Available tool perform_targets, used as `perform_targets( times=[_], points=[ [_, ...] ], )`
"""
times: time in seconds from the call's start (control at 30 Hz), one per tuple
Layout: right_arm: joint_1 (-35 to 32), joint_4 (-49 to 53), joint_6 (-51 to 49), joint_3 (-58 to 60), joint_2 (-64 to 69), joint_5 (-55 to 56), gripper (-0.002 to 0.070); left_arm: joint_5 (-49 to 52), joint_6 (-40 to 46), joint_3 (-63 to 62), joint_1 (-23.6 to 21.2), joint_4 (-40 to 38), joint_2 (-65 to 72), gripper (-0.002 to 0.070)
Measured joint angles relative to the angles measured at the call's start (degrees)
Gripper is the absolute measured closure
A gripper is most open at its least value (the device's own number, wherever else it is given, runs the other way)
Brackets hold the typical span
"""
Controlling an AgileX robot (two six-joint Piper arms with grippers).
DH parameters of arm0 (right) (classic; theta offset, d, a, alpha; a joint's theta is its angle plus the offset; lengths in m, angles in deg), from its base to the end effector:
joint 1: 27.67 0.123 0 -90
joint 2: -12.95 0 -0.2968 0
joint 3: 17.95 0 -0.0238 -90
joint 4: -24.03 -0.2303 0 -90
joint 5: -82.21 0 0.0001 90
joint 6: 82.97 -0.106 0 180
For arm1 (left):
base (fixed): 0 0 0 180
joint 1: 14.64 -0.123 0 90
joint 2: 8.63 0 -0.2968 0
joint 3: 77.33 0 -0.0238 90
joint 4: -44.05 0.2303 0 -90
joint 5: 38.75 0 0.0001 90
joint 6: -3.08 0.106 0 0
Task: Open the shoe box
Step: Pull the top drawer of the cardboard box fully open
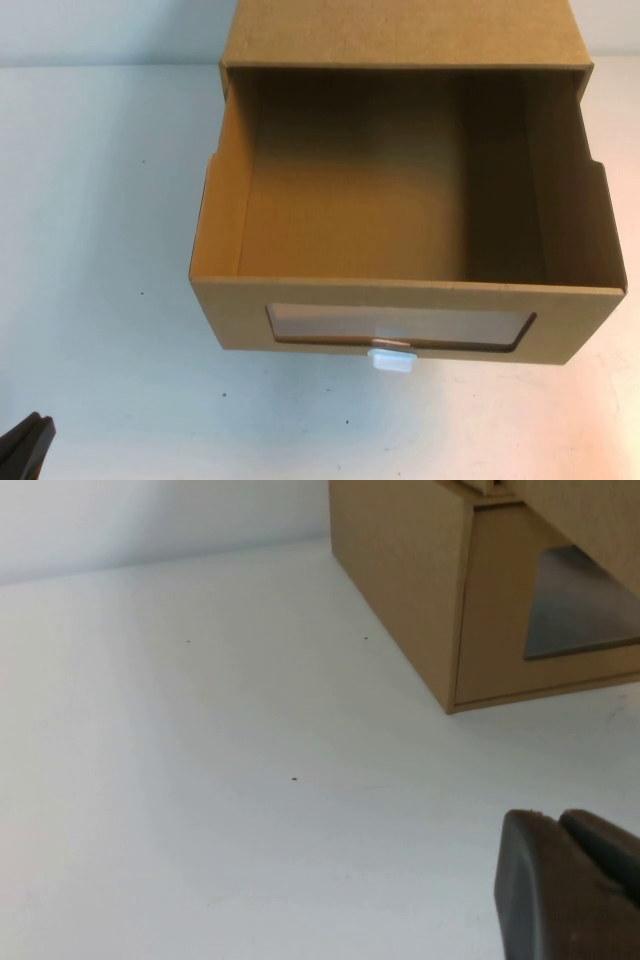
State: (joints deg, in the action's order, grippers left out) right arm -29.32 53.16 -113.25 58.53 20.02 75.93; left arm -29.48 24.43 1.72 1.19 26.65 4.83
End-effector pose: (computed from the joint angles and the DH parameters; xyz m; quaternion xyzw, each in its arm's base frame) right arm 0.0373 -0.0068 0.2107 0.0370 0.7002 -0.0209 0.7127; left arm 0.0431 -0.0176 0.1848 0.1493 0.7590 -0.0829 0.6283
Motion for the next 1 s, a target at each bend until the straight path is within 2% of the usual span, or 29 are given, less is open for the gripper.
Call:
perform_targets(
  times=[0.23, 0.3, 0.4, 0.5, 0.6, 0.73, 1.0],
  points=[
    [1.6, -0.4, 0.0, 0.4, 0.0, 0.5, 0.0690, 0.0, 0.0, 0.0, 0.0, 0.0, 0.0, 0.0679],
    [3.5, -3.9, 2.1, 0.4, -0.1, -1.0, 0.0690, 0.0, 0.0, 0.0, 0.0, 0.0, 0.0, 0.0679],
    [5.1, -18.2, 14.4, 0.4, -0.1, -7.3, 0.0690, 0.0, -0.1, 0.0, 0.0, 0.0, 0.0, 0.0679],
    [5.2, -33.3, 31.9, 1.5, -0.1, -10.0, 0.0689, 0.0, -0.1, 0.0, 0.0, 0.0, 0.0, 0.0679],
    [5.2, -39.7, 40.9, 2.4, -0.1, -9.3, 0.0690, 0.0, -0.1, 0.0, 0.0, 0.0, 0.0, 0.0679],
    [5.2, -39.8, 42.4, 2.4, -0.1, -10.2, 0.0689, 0.0, -0.1, 0.0, 0.0, 0.0, 0.0, 0.0679],
    [5.2, -37.2, 39.4, 2.4, -0.1, -14.0, 0.0689, 0.0, -0.1, 0.0, 0.0, 0.0, 0.0, 0.0679]
  ],
)
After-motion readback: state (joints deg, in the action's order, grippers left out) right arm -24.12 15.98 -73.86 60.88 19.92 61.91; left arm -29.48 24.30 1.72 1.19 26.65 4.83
